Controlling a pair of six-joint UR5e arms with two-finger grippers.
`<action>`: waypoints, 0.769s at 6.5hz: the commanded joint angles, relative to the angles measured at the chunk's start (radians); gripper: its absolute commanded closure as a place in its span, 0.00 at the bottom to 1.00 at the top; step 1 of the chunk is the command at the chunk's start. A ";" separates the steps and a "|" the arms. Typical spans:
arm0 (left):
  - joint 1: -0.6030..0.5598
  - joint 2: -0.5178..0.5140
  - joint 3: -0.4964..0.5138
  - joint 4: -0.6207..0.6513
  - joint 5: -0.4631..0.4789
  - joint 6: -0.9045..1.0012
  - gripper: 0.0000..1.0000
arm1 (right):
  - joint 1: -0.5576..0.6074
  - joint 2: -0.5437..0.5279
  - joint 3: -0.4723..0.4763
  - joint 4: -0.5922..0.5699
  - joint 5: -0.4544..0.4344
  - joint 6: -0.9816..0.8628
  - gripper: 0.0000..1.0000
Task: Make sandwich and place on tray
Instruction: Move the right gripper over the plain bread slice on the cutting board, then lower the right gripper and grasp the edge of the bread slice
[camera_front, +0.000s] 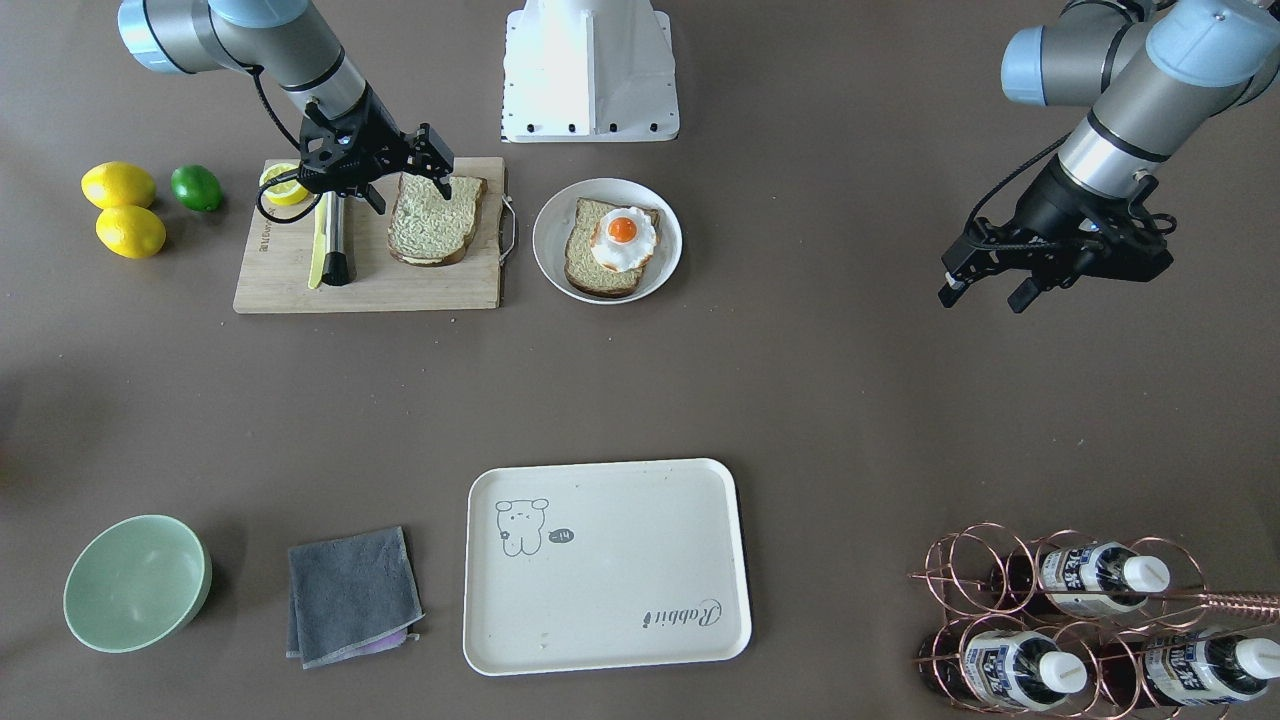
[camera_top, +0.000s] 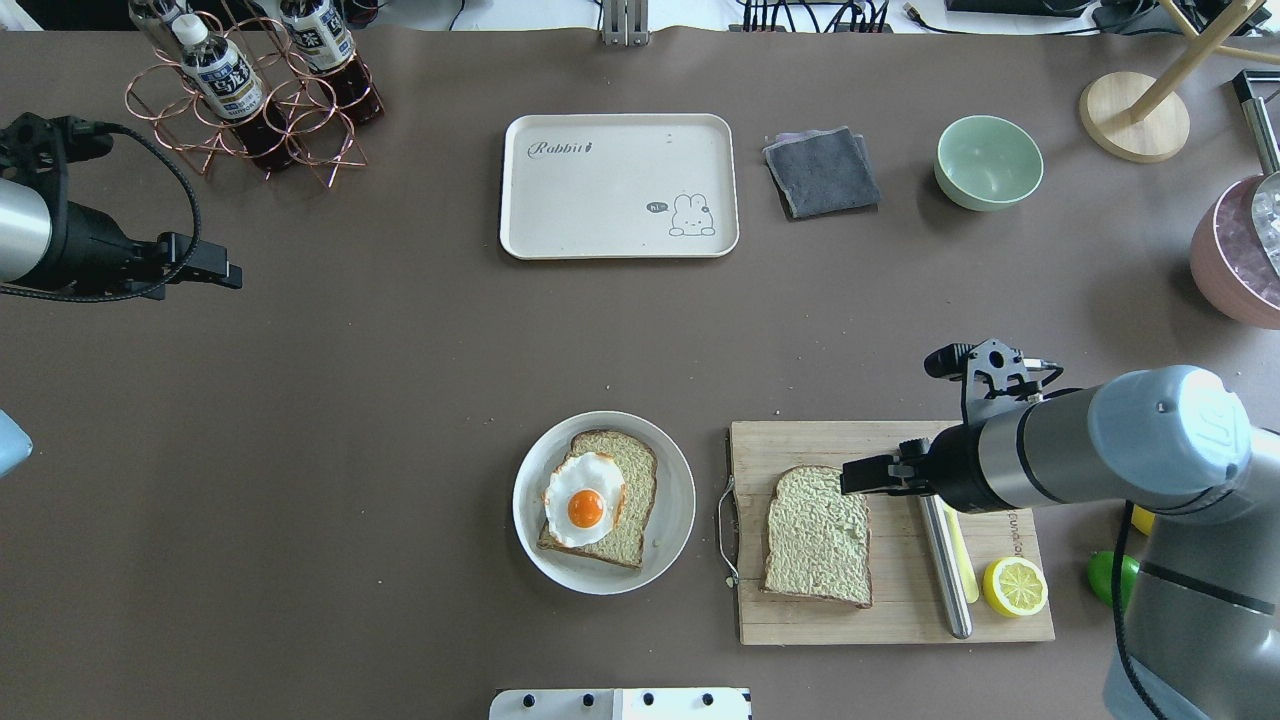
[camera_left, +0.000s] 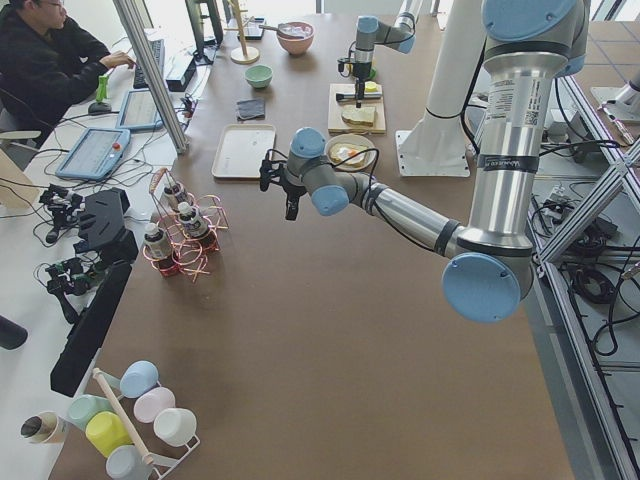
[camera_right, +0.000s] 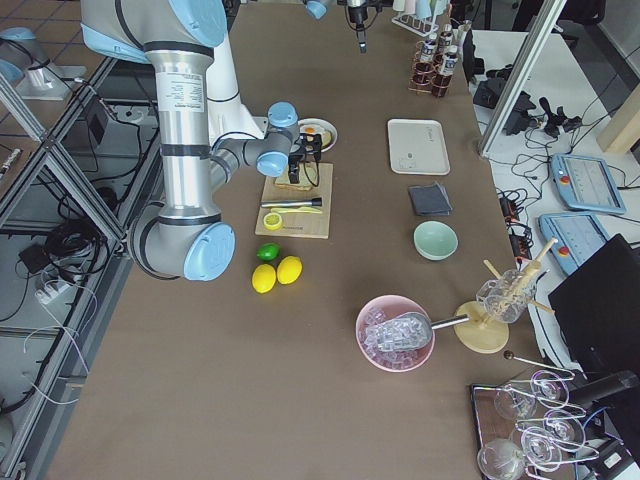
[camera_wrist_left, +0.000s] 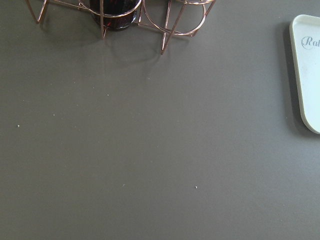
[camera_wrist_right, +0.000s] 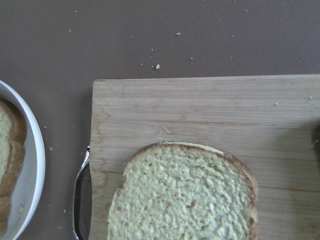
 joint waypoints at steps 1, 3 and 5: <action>0.002 -0.002 0.001 0.000 0.000 0.000 0.03 | -0.005 -0.003 -0.005 -0.004 -0.006 0.001 0.01; 0.002 -0.006 0.007 0.000 0.000 0.000 0.03 | -0.005 0.005 -0.040 -0.001 -0.008 0.001 0.01; 0.002 -0.009 0.009 0.000 0.000 0.002 0.03 | -0.007 0.005 -0.059 0.003 -0.008 0.004 0.24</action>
